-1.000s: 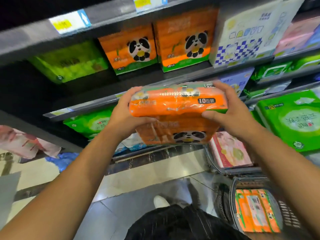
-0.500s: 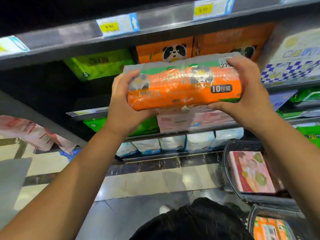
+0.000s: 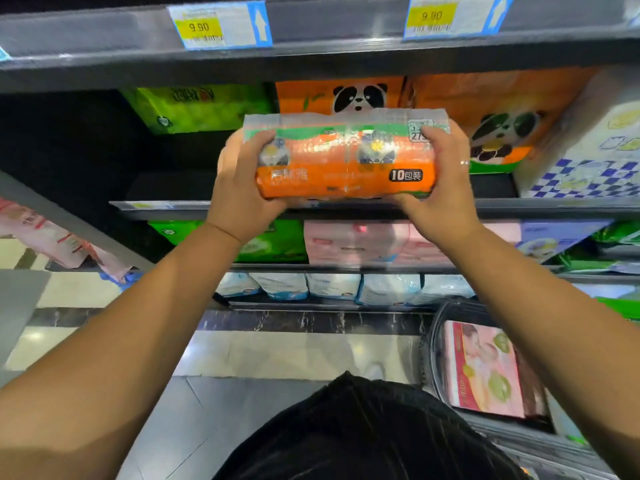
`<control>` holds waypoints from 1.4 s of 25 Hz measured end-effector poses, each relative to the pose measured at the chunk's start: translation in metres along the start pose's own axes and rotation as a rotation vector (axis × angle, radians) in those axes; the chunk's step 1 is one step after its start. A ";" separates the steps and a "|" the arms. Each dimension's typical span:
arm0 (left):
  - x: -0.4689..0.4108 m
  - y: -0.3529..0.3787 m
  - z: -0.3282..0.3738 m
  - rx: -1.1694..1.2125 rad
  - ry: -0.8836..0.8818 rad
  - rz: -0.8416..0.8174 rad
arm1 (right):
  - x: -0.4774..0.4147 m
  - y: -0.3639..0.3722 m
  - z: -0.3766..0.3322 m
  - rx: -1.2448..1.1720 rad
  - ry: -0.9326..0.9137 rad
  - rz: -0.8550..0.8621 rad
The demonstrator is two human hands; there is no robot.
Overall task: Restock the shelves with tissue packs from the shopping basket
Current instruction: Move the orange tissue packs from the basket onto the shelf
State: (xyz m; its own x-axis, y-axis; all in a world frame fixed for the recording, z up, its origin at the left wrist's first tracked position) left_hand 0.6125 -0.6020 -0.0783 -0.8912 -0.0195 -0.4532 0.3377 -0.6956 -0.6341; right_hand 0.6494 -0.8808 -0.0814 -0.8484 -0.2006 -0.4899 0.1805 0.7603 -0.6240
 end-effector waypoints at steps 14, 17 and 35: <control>-0.045 0.025 -0.007 0.039 -0.153 0.095 | -0.056 0.015 0.031 0.023 0.088 -0.047; -0.050 0.027 -0.003 0.037 -0.151 0.139 | -0.062 0.016 0.036 -0.008 0.108 -0.002; -0.078 0.059 -0.057 0.437 -0.589 0.073 | -0.075 0.081 0.046 -0.120 0.603 0.022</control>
State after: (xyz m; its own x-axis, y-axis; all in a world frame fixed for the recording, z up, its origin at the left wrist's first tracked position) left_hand 0.7188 -0.6008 -0.1163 -0.9274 -0.3741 0.0050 0.3609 -0.8980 -0.2517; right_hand 0.7505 -0.8328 -0.1232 -0.9835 0.1741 -0.0498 0.1739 0.8313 -0.5279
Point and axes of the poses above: each hand's wrist, its own x-axis away from the middle knuckle, its own y-axis out of the palm, z = x × y, the point moved 2 cm from there along -x, towards the middle knuckle, and after that the axes turned 7 degrees about x, right-handed, at the moved point
